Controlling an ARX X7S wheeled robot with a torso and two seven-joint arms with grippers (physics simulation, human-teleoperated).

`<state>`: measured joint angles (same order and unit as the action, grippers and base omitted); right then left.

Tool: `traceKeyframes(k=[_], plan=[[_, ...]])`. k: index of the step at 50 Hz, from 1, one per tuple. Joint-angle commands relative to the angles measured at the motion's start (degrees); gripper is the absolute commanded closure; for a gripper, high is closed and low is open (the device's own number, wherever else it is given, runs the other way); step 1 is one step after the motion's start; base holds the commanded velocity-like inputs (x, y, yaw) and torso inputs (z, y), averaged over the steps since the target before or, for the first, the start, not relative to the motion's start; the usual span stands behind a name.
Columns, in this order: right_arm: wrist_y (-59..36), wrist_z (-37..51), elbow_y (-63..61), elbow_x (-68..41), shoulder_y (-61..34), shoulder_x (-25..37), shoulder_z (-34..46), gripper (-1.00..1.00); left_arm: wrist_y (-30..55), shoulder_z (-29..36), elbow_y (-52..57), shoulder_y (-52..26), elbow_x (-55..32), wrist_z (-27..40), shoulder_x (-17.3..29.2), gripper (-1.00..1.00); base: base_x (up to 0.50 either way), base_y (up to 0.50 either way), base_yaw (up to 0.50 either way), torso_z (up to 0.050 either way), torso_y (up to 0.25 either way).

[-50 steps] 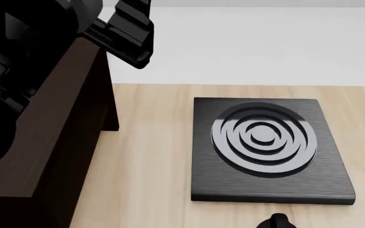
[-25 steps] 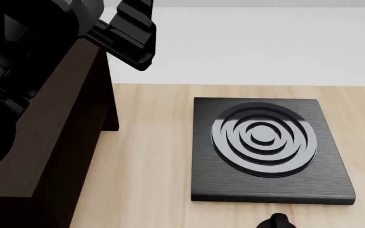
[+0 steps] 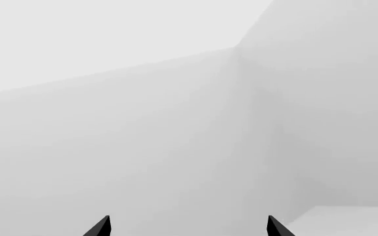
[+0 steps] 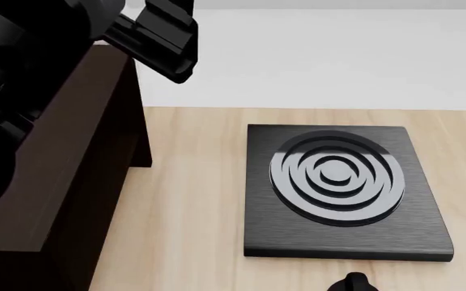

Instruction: Put the frying pan under the cabinet shelf.

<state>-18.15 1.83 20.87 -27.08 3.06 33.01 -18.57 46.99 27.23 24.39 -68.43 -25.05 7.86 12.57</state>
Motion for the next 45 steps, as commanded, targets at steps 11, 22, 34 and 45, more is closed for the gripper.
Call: traceKeyframes(k=[11, 22, 34, 45], plan=[[-12.63, 7.10, -29.84, -6.03, 7.44, 4.52, -5.14, 1.00, 3.49, -1.49, 2.62, -3.25, -1.72, 0.97, 1.09, -1.00, 0.00, 0.00, 0.00, 0.000, 0.000], [-17.22, 9.49, -38.72, -8.87, 9.80, 6.78, -8.86, 1.00, 6.24, -2.69, 4.80, -5.12, -3.30, 1.41, 1.85, -1.00, 0.00, 0.00, 0.00, 0.000, 0.001], [-24.21, 12.27, -48.74, -13.15, 8.93, 11.05, -11.18, 1.00, 6.52, -3.74, 5.12, -5.86, -3.86, 1.42, 2.89, -1.00, 0.00, 0.00, 0.00, 0.000, 0.001], [-29.18, 14.01, -54.59, -16.65, 7.88, 13.99, -12.34, 1.00, 6.86, -4.77, 5.69, -5.65, -4.49, 1.73, 3.74, -1.00, 0.00, 0.00, 0.00, 0.000, 0.002]])
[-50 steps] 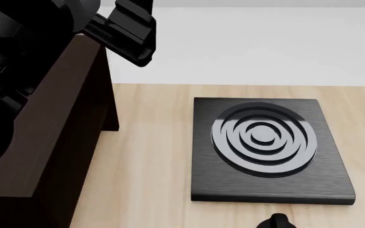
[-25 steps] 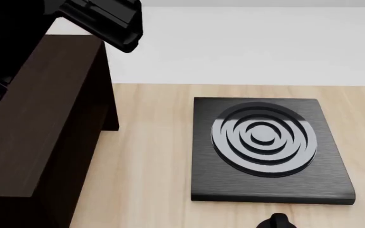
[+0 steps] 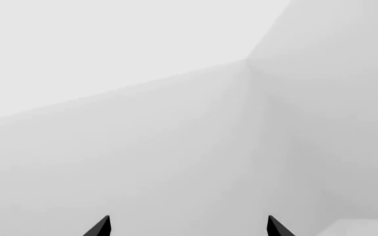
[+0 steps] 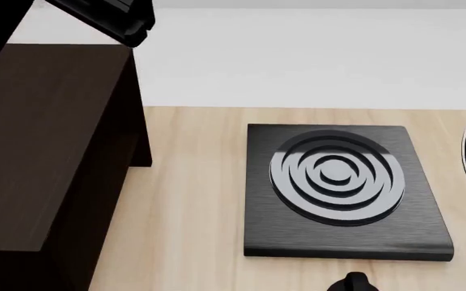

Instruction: Put the frying pan under the cabinet shelf.

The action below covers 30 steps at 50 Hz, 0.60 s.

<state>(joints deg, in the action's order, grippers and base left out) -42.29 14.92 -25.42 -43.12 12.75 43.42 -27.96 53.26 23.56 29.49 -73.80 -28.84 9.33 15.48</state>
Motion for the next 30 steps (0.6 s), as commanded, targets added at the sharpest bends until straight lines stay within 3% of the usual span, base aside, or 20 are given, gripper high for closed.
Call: traceKeyframes(k=[1, 16, 30], plan=[[-5.92, 0.97, -8.78, -1.43, -1.99, 4.08, -3.29, 1.00, 0.73, -1.25, 0.77, -0.37, -0.80, 0.33, 0.90, -1.00, 0.00, 0.00, 0.00, 0.000, 0.000], [-14.75, 4.33, -16.06, -10.13, -5.81, 9.72, -7.37, 1.00, 0.61, -2.42, 2.02, 0.91, -1.45, 1.28, 1.64, -1.00, 0.00, 0.00, 0.00, 0.000, 0.001], [-18.82, 5.97, -19.34, -19.64, -12.98, 14.22, -3.75, 1.00, -0.06, -3.11, 2.78, 2.47, -1.83, 1.94, 2.13, -1.00, 0.00, 0.00, 0.00, 0.001, 0.001]])
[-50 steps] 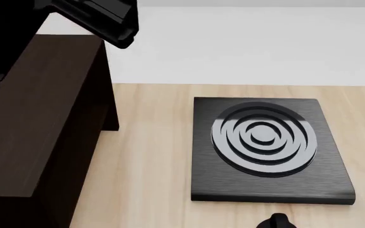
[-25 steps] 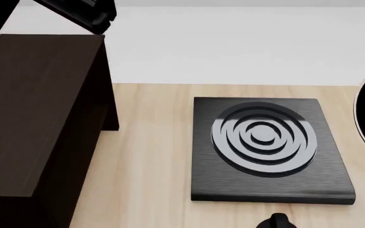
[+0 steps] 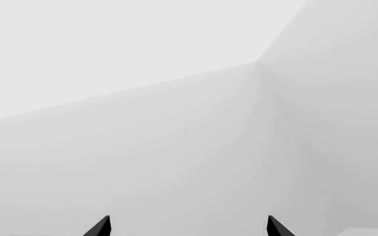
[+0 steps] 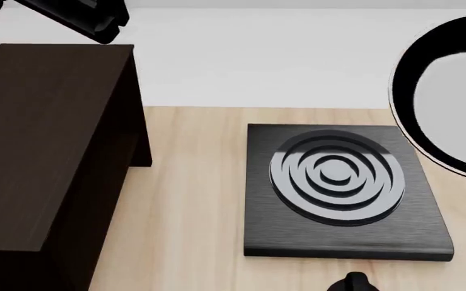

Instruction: Put the frying pan under the cabinet shelf.

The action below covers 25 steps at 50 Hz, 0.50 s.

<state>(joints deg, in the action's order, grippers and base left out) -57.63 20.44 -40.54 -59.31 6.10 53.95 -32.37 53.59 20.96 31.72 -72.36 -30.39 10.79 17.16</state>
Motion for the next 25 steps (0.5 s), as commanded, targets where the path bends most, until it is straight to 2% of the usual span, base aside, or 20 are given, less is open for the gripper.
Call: traceKeyframes(k=[1, 11, 19, 25], plan=[[-3.98, 1.17, -4.47, -4.05, -7.02, 4.08, 1.30, 1.00, -0.45, -0.52, 0.53, 1.09, -0.30, 0.48, 0.45, -1.00, 0.00, 0.00, 0.00, 0.000, 0.000], [-5.55, 3.28, -4.58, -8.36, -13.73, 6.08, 8.62, 1.00, -0.29, -0.65, 1.39, 1.51, -0.85, 0.82, 0.64, -1.00, 0.00, 0.00, 0.00, 0.000, 0.001], [-8.50, 3.34, -1.78, -8.72, -25.31, 7.17, 21.99, 1.00, -0.76, -1.04, 1.73, 2.39, -1.04, 1.03, 1.09, -1.00, 0.00, 0.00, 0.00, 0.000, 0.001], [-11.70, 3.29, -0.31, -9.04, -34.64, 5.59, 29.94, 1.00, -1.22, -1.36, 1.94, 3.17, -1.14, 1.13, 1.57, -1.00, 0.00, 0.00, 0.00, 0.002, 0.002]])
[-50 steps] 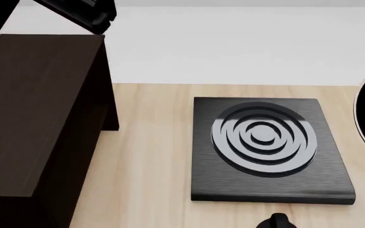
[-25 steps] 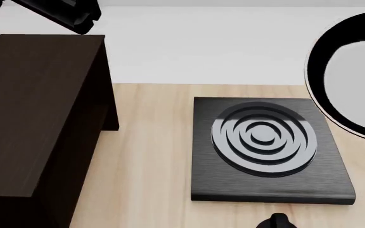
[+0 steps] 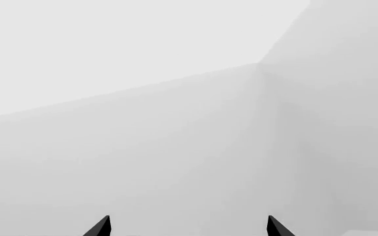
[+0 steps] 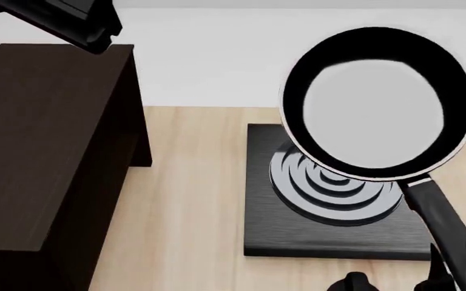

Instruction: Put the frying pan under the cabinet shelf.

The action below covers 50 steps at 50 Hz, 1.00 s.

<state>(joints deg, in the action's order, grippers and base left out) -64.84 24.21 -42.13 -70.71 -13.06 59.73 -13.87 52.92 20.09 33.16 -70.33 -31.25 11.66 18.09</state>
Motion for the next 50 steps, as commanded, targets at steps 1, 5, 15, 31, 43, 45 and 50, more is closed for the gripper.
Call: traceKeyframes(k=[1, 5, 15, 31, 43, 45, 50], plan=[[-4.65, -0.70, 1.45, 2.19, -16.29, -0.62, 12.14, 1.00, -0.64, -0.50, 0.54, 1.30, -0.26, 0.27, 0.75, -1.00, 0.00, 0.00, 0.00, 0.000, 0.000], [-5.52, -0.82, 1.75, 2.01, -18.74, -1.37, 14.06, 1.00, -0.66, -0.87, 0.83, 1.74, -0.40, 0.43, 1.18, -1.00, 0.00, 0.00, 0.00, 0.000, 0.003], [-8.91, 0.12, 1.54, -2.22, -23.80, -1.60, 15.94, 1.00, -0.77, -1.02, 1.05, 2.16, -0.66, 0.73, 1.41, -1.00, 0.00, 0.00, 0.00, 0.001, 0.001], [-12.45, 1.58, 2.23, -7.03, -27.87, -3.20, 19.58, 1.00, 1.80, -2.13, 2.82, -0.01, -2.32, 1.72, 1.79, -1.00, 0.00, 0.00, 0.00, 0.000, 0.002], [-13.88, 1.17, 2.42, -7.72, -29.73, -6.40, 24.44, 1.00, 5.88, -2.12, 3.61, -8.03, -3.89, 1.67, 1.57, -1.00, 0.00, 0.00, 0.00, 0.001, 0.002], [-13.90, 0.42, 2.77, -6.64, -29.75, -6.87, 25.67, 1.00, 5.72, -1.96, 3.54, -7.77, -3.82, 1.64, 1.70, -1.00, 0.00, 0.00, 0.00, 0.000, 0.000], [-14.33, -0.61, 4.03, -5.38, -31.55, -8.14, 27.89, 1.00, 6.35, -2.50, 4.06, -8.33, -4.49, 1.89, 1.70, -1.00, 0.00, 0.00, 0.00, 0.000, 0.000]])
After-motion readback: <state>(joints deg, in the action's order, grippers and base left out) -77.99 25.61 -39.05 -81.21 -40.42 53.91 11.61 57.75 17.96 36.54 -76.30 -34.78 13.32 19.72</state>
